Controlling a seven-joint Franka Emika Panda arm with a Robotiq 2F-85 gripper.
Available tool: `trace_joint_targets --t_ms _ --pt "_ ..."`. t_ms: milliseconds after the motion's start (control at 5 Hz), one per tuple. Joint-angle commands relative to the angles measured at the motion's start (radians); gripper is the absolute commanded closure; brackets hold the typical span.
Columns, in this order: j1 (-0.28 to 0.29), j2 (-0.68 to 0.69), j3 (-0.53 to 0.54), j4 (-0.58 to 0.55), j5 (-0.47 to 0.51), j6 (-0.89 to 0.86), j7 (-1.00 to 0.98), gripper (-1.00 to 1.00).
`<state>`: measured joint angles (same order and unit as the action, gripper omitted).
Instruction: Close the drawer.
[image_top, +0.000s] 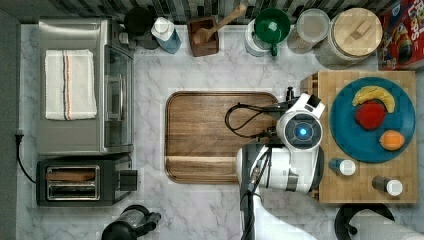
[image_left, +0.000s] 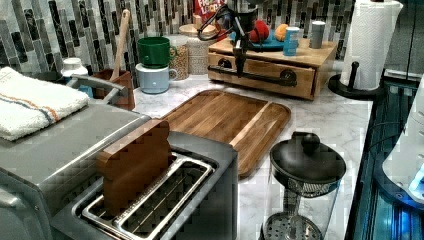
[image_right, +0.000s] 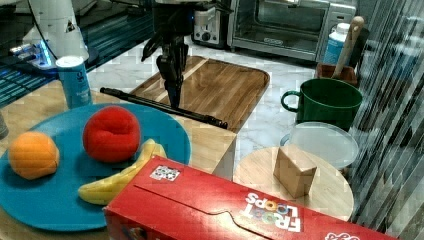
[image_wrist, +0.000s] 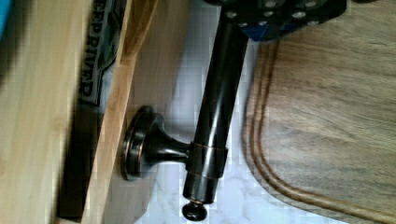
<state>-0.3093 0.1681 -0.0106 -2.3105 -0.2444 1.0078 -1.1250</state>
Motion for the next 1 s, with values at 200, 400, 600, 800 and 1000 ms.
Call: trace_joint_targets --t_ms 200,400,600,800,1000 --pt "-0.157 0.165 -0.108 0.219 0.032 0.093 -0.287 1.00" --pt "-0.175 0.188 -0.127 0.267 0.009 0.079 -0.318 1.00" --pt "-0.163 0.164 -0.144 0.259 -0.006 0.049 -0.287 1.00" --pt "-0.161 0.115 -0.132 0.233 -0.033 -0.009 -0.207 1.00" --pt "-0.137 0.116 -0.157 0.232 -0.021 -0.007 -0.215 1.00"
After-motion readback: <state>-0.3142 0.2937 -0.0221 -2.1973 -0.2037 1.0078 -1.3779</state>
